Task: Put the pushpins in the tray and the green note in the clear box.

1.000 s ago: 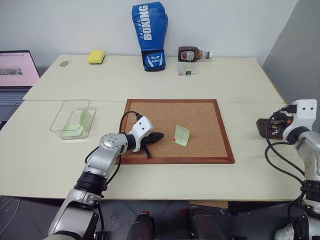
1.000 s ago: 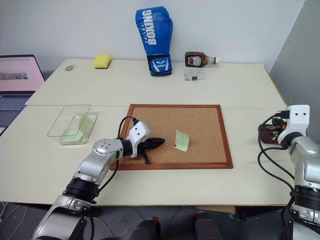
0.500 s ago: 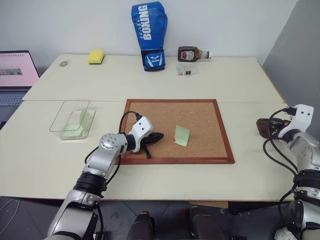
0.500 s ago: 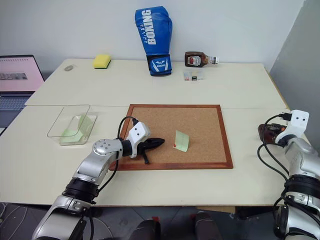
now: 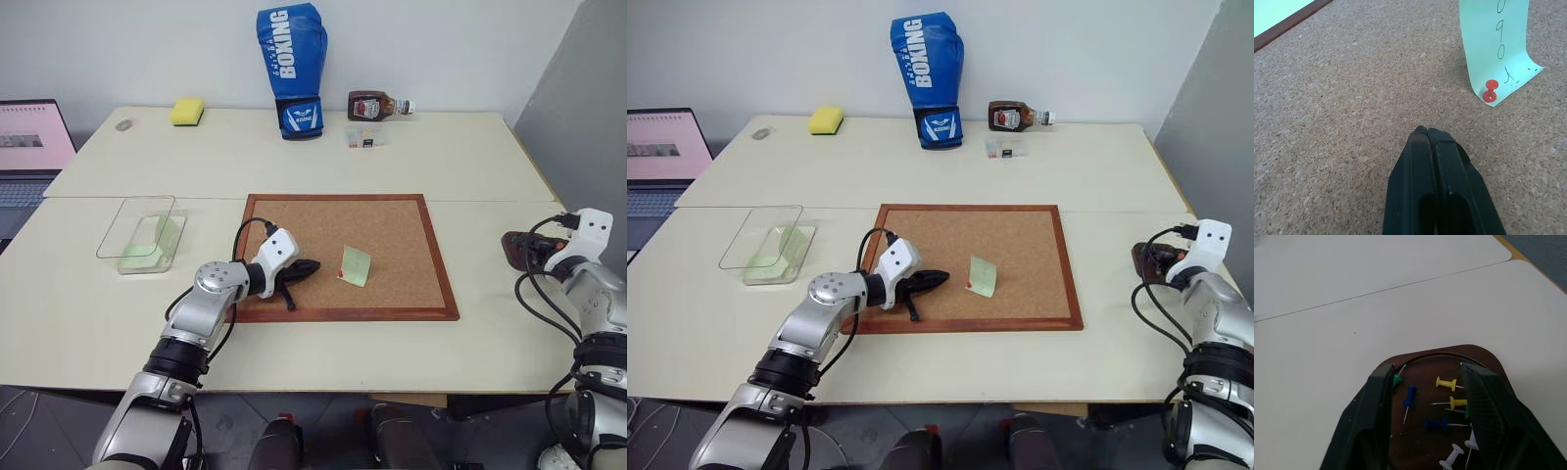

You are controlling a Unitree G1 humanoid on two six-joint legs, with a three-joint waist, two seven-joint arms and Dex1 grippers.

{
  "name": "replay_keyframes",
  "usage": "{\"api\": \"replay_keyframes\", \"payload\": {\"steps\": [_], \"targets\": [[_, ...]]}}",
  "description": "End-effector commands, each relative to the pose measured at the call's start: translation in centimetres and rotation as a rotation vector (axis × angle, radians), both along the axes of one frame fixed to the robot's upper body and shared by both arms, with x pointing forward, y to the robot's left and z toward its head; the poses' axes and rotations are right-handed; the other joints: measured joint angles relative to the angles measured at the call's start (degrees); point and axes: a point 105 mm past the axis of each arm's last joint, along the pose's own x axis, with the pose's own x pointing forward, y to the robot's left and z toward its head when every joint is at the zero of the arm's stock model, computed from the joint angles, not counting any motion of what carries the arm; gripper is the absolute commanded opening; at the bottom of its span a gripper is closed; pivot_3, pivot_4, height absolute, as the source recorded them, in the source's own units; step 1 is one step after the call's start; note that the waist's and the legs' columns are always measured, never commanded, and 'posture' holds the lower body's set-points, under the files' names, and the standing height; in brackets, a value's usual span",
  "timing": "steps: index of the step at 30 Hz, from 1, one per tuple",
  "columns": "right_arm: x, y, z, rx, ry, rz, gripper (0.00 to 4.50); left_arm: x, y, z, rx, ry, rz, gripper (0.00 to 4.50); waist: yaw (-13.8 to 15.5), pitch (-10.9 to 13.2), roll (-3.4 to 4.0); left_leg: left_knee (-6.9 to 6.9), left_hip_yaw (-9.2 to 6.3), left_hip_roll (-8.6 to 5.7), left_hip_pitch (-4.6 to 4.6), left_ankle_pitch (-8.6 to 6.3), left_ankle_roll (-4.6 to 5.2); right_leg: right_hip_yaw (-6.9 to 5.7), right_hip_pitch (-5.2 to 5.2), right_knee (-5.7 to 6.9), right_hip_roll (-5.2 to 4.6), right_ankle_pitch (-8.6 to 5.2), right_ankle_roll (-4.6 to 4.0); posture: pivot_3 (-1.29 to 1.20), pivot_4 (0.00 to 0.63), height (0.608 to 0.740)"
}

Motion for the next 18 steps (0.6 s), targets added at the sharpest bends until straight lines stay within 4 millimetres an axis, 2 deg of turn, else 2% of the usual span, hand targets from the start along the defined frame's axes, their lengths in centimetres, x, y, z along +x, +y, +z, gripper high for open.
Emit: {"api": "replay_keyframes", "payload": {"steps": [1, 4, 8, 12, 18], "targets": [[0.1, -0.3, 2.7, -0.073, -0.083, 0.009, 3.23, 0.0, 0.5, -0.8, 0.030, 0.019, 0.020, 0.00, -0.1, 0.0, 0.00, 0.00, 0.00, 0.00, 0.00, 0.00, 0.00, 0.00, 0.00, 0.00, 0.00, 0.00, 0.00, 0.00, 0.150, 0.740], [0.1, 1.0, 3.9, -0.152, -0.123, 0.079, 3.91, 0.0, 0.6, -0.8, 0.032, 0.019, 0.021, 0.00, -0.1, 0.0, 0.00, 0.00, 0.00, 0.00, 0.00, 0.00, 0.00, 0.00, 0.00, 0.00, 0.00, 0.00, 0.01, 0.00, 0.150, 0.740], [-0.4, 3.9, 4.6, -0.246, -0.147, 0.231, 3.91, 0.0, 0.7, -0.7, 0.034, 0.018, 0.022, 0.00, -0.1, 0.0, 0.00, 0.00, -0.01, 0.00, 0.00, 0.00, 0.00, 0.00, 0.00, 0.00, 0.00, 0.01, 0.01, 0.00, 0.150, 0.740], [-3.8, 11.1, 4.5, -0.285, -0.158, 0.626, 3.91, 0.0, 0.8, -0.7, 0.036, 0.018, 0.023, 0.00, 0.0, 0.0, 0.00, -0.04, -0.06, 0.01, -0.01, 0.00, 0.00, -0.05, 0.00, 0.00, 0.01, 0.00, 0.02, 0.00, 0.150, 0.740], [-9.2, 18.7, 4.0, -0.234, -0.109, 1.040, 3.91, 0.0, 0.9, -0.8, 0.038, 0.019, 0.027, 0.00, 0.0, 0.0, 0.01, 0.02, -0.06, 0.03, -0.01, 0.00, -0.01, -0.05, -0.01, -0.01, 0.00, -0.14, -0.22, 0.00, 0.150, 0.740]]}}
